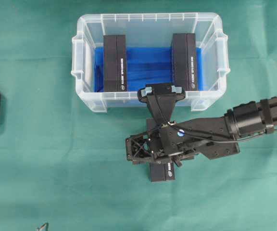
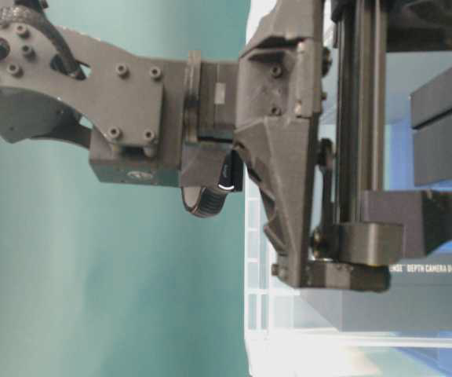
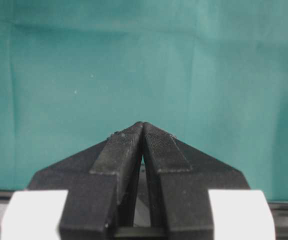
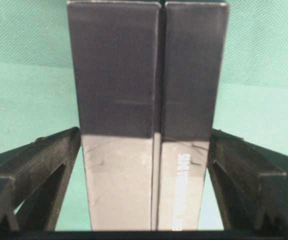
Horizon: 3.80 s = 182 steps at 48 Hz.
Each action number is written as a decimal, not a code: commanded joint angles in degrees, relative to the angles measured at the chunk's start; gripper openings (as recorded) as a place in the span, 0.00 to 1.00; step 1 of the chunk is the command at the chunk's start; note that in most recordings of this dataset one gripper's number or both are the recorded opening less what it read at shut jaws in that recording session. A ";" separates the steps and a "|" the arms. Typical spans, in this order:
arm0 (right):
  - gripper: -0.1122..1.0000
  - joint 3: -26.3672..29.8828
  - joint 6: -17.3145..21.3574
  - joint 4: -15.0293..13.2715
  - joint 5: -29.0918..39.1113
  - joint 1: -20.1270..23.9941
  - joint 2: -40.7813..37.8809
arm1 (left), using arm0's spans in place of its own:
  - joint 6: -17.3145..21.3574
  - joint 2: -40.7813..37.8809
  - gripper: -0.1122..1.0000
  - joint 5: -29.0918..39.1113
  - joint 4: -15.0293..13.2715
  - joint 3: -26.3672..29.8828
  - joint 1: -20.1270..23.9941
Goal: Take the box out of the case with the right arm.
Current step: 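Carry the box toward the front and lower it onto the cloth, then open the right gripper and withdraw it to the right, then move the right gripper back toward the case's right box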
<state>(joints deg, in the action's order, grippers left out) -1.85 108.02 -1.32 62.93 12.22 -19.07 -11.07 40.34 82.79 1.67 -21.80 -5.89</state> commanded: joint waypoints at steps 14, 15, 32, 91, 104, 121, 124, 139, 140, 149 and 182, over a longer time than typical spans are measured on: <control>0.93 6.24 0.18 -0.79 8.53 -0.09 4.04 | 0.00 0.00 0.10 -0.26 0.18 1.49 0.18; 0.93 6.94 0.18 -0.97 9.58 -0.18 4.22 | 0.00 0.00 0.10 -0.18 0.18 1.49 0.18; 0.93 22.41 -0.70 -5.98 26.89 -0.18 5.98 | 0.00 0.00 0.10 -0.18 0.09 1.58 0.09; 0.93 -3.52 1.23 -5.54 27.07 2.55 28.83 | 0.35 1.49 0.10 0.44 0.18 1.14 0.18; 0.93 -18.19 4.39 -5.54 25.93 5.10 42.89 | 0.44 2.55 0.10 0.44 0.44 0.79 0.18; 0.93 -22.32 3.52 -5.98 25.66 5.45 47.02 | 0.44 2.11 0.10 0.44 0.44 0.97 0.09; 0.93 -22.41 3.25 -6.06 25.75 5.27 47.02 | 0.44 1.93 0.10 0.35 0.35 0.97 0.18; 0.93 -23.12 -5.54 -6.33 25.75 -3.25 48.34 | 0.44 1.58 0.10 0.44 0.35 1.05 0.09; 0.93 -23.29 -6.94 -6.33 25.75 -4.75 48.52 | 0.44 1.58 0.10 0.44 0.44 1.05 0.09; 0.93 -23.91 -17.23 -6.24 24.96 -14.94 48.87 | 0.44 1.58 0.10 0.44 0.44 0.97 0.09; 0.93 -24.61 -31.90 -5.54 21.88 -29.97 48.87 | 0.35 1.58 0.10 0.44 0.44 1.05 0.18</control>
<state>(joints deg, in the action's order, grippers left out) -26.98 76.20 -6.86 85.17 -17.58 29.27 -10.72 42.01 83.41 1.93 -21.80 -5.89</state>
